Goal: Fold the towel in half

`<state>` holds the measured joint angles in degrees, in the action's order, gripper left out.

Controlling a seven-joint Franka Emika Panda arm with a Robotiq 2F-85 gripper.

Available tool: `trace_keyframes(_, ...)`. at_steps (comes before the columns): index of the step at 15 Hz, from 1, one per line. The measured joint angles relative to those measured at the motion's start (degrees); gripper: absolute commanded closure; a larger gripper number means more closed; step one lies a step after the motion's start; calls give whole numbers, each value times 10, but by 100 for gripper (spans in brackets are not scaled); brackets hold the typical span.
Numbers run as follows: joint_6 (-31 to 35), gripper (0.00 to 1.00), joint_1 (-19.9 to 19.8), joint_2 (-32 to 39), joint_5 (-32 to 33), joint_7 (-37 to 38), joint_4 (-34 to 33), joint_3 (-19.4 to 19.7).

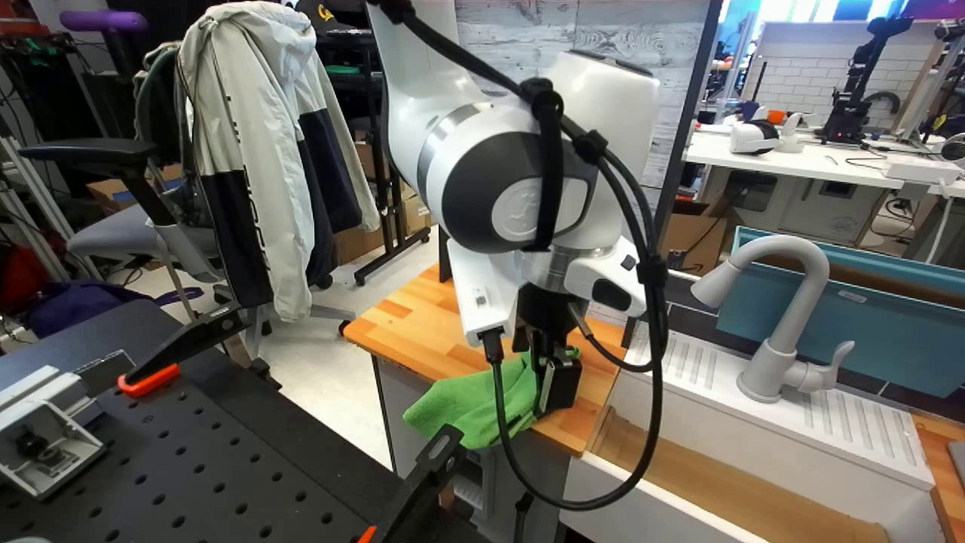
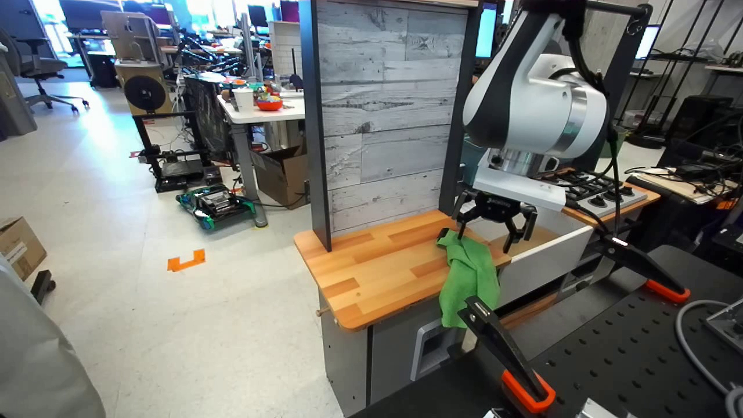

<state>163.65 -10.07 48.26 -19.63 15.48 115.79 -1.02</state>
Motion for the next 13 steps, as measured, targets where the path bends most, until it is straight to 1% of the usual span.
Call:
trace_keyframes(3, -1, 0, 0, -41, 0, -10, 25, -6)
trace_keyframes(10, -6, 0, -4, -167, 0, -42, 103, -29)
trace_keyframes(13, -8, 0, -4, -185, 0, -46, 119, -29)
